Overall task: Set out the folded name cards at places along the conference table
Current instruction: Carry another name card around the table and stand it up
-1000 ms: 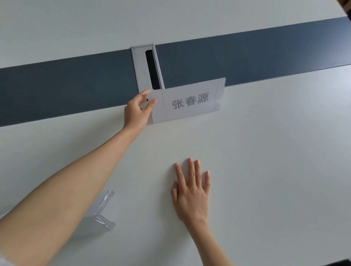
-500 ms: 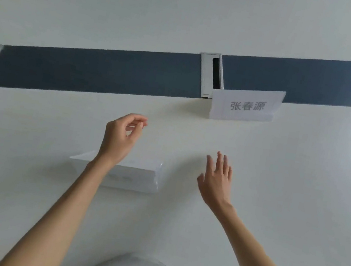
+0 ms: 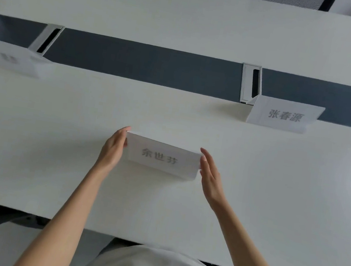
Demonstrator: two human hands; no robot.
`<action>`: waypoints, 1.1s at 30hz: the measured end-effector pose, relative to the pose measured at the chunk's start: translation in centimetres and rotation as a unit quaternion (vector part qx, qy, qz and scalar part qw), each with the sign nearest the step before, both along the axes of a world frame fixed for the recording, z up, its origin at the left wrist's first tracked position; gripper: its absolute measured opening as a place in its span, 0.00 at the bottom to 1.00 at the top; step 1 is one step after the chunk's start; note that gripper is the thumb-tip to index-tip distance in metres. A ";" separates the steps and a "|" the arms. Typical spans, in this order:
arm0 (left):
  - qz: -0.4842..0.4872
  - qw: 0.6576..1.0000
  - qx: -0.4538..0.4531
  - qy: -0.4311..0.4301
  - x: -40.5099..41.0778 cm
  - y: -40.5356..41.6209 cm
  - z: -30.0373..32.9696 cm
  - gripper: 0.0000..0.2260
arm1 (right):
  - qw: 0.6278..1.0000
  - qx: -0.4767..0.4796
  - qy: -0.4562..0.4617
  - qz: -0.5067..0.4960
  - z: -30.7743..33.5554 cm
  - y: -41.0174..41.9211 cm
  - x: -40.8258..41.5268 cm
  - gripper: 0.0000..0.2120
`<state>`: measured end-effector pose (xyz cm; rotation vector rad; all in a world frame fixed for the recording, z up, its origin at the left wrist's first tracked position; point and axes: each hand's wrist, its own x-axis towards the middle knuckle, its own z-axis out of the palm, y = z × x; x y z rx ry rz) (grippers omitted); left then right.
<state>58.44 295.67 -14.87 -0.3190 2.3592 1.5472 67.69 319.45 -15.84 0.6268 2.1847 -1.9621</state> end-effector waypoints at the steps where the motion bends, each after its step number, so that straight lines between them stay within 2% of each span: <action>1: -0.020 1.000 -0.006 0.015 0.0 -0.1 -0.1 0.16 | 1.000 0.021 0.009 -0.015 0.2 -0.5 0.0 0.19; 7: -0.108 0.992 -0.009 0.063 -1.4 -0.9 -0.3 0.12 | 0.985 0.078 0.022 -0.152 -0.9 -3.4 1.4 0.10; 10: -0.174 0.981 -0.018 0.088 -1.8 -1.8 -0.5 0.11 | 0.968 0.096 0.019 -0.231 -1.2 -5.8 3.5 0.11; 16: -0.369 0.920 -0.048 0.121 0.5 -3.3 -0.1 0.12 | 0.908 0.087 0.008 -0.411 -1.0 -12.9 10.9 0.14; 22: -0.503 0.856 0.003 0.121 8.1 -1.2 1.4 0.11 | 0.807 0.084 -0.006 -0.585 0.3 -17.7 20.9 0.09; 29: -0.688 0.716 0.058 0.101 19.8 2.7 4.7 0.11 | 0.662 0.104 -0.032 -0.742 3.2 -22.4 34.7 0.11; 33: -0.737 0.662 0.087 0.101 27.7 5.0 5.5 0.09 | 0.602 0.107 -0.047 -0.790 4.1 -24.0 42.1 0.13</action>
